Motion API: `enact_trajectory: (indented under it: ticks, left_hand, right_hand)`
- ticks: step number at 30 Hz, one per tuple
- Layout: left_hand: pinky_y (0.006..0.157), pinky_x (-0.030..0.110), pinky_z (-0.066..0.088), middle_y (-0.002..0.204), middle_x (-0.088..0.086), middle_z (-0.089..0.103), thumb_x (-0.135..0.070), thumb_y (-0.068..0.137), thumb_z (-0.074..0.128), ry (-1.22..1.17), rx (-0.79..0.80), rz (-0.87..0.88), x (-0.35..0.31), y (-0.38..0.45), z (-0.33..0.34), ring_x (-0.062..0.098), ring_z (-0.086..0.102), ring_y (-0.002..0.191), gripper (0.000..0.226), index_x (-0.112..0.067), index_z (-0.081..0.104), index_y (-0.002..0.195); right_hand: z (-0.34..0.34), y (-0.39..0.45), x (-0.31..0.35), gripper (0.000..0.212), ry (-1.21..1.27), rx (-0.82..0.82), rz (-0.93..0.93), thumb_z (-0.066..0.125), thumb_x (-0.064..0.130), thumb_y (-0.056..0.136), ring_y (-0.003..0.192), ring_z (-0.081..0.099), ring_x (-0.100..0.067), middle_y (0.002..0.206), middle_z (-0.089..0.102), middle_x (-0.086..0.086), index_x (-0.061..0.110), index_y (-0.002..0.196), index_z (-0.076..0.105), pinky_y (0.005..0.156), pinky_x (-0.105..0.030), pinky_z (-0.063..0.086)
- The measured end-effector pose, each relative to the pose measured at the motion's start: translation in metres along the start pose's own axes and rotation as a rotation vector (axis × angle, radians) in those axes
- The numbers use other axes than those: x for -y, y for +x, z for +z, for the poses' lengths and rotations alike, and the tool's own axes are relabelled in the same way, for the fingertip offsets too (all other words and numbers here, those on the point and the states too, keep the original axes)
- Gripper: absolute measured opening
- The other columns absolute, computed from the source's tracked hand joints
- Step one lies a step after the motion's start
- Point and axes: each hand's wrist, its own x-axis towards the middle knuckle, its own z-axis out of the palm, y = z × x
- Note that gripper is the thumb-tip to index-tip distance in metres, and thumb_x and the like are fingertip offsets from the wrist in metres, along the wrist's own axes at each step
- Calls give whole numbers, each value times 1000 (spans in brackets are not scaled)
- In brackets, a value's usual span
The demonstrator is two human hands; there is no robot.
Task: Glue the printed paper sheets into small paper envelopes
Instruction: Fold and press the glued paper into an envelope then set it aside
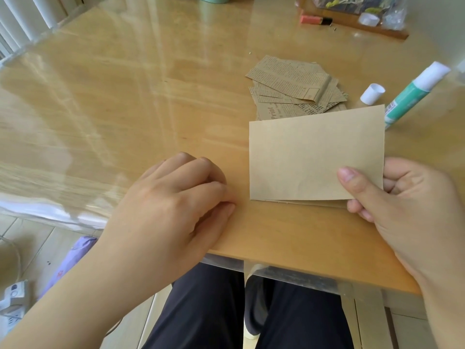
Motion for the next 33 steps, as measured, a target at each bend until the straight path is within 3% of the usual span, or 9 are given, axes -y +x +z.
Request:
enact_trajectory:
  ticks: [7,11,22,27,33]
  left_hand:
    - [64,39,44,84,-1,60,-22,88,50,1,16,-2,0,0,0,25,54,75,23,-13,71,83]
    - [63,39,45,86,-1,59,-21,89,49,5,34,-3,-1,1,-1,25,53,75,23,-13,70,85]
    - [64,42,46,96,1,57,-12,87,40,52,132,35,2,2,-1,24,49,78,38,-22,69,109]
    - [67,35,48,94,-5,58,-26,86,38,-16,164,-50,-2,4,-2,12,45,83,34,-19,69,98]
    - [68,33,45,91,-2,59,-25,86,37,10,147,-34,-4,6,-3,13,44,82,34,-16,70,94]
  right_hand:
    - [-1,0,1,24,-4,8,0,63,50,72,42,46,-8,54,64,0,28,79,68,46,-25,39]
    - [0,-1,2,26,-6,5,6,63,49,72,43,44,-9,55,64,-2,25,81,67,47,-30,38]
    - [-2,-1,1,28,-28,14,-4,64,47,74,43,43,-15,53,63,-1,19,80,66,45,-31,36]
    - [-1,-1,2,24,-17,18,9,64,47,73,45,44,-19,54,64,0,24,81,67,45,-31,36]
    - [-2,-1,3,21,-19,23,5,63,48,73,43,42,-15,53,63,2,27,75,67,45,-29,35]
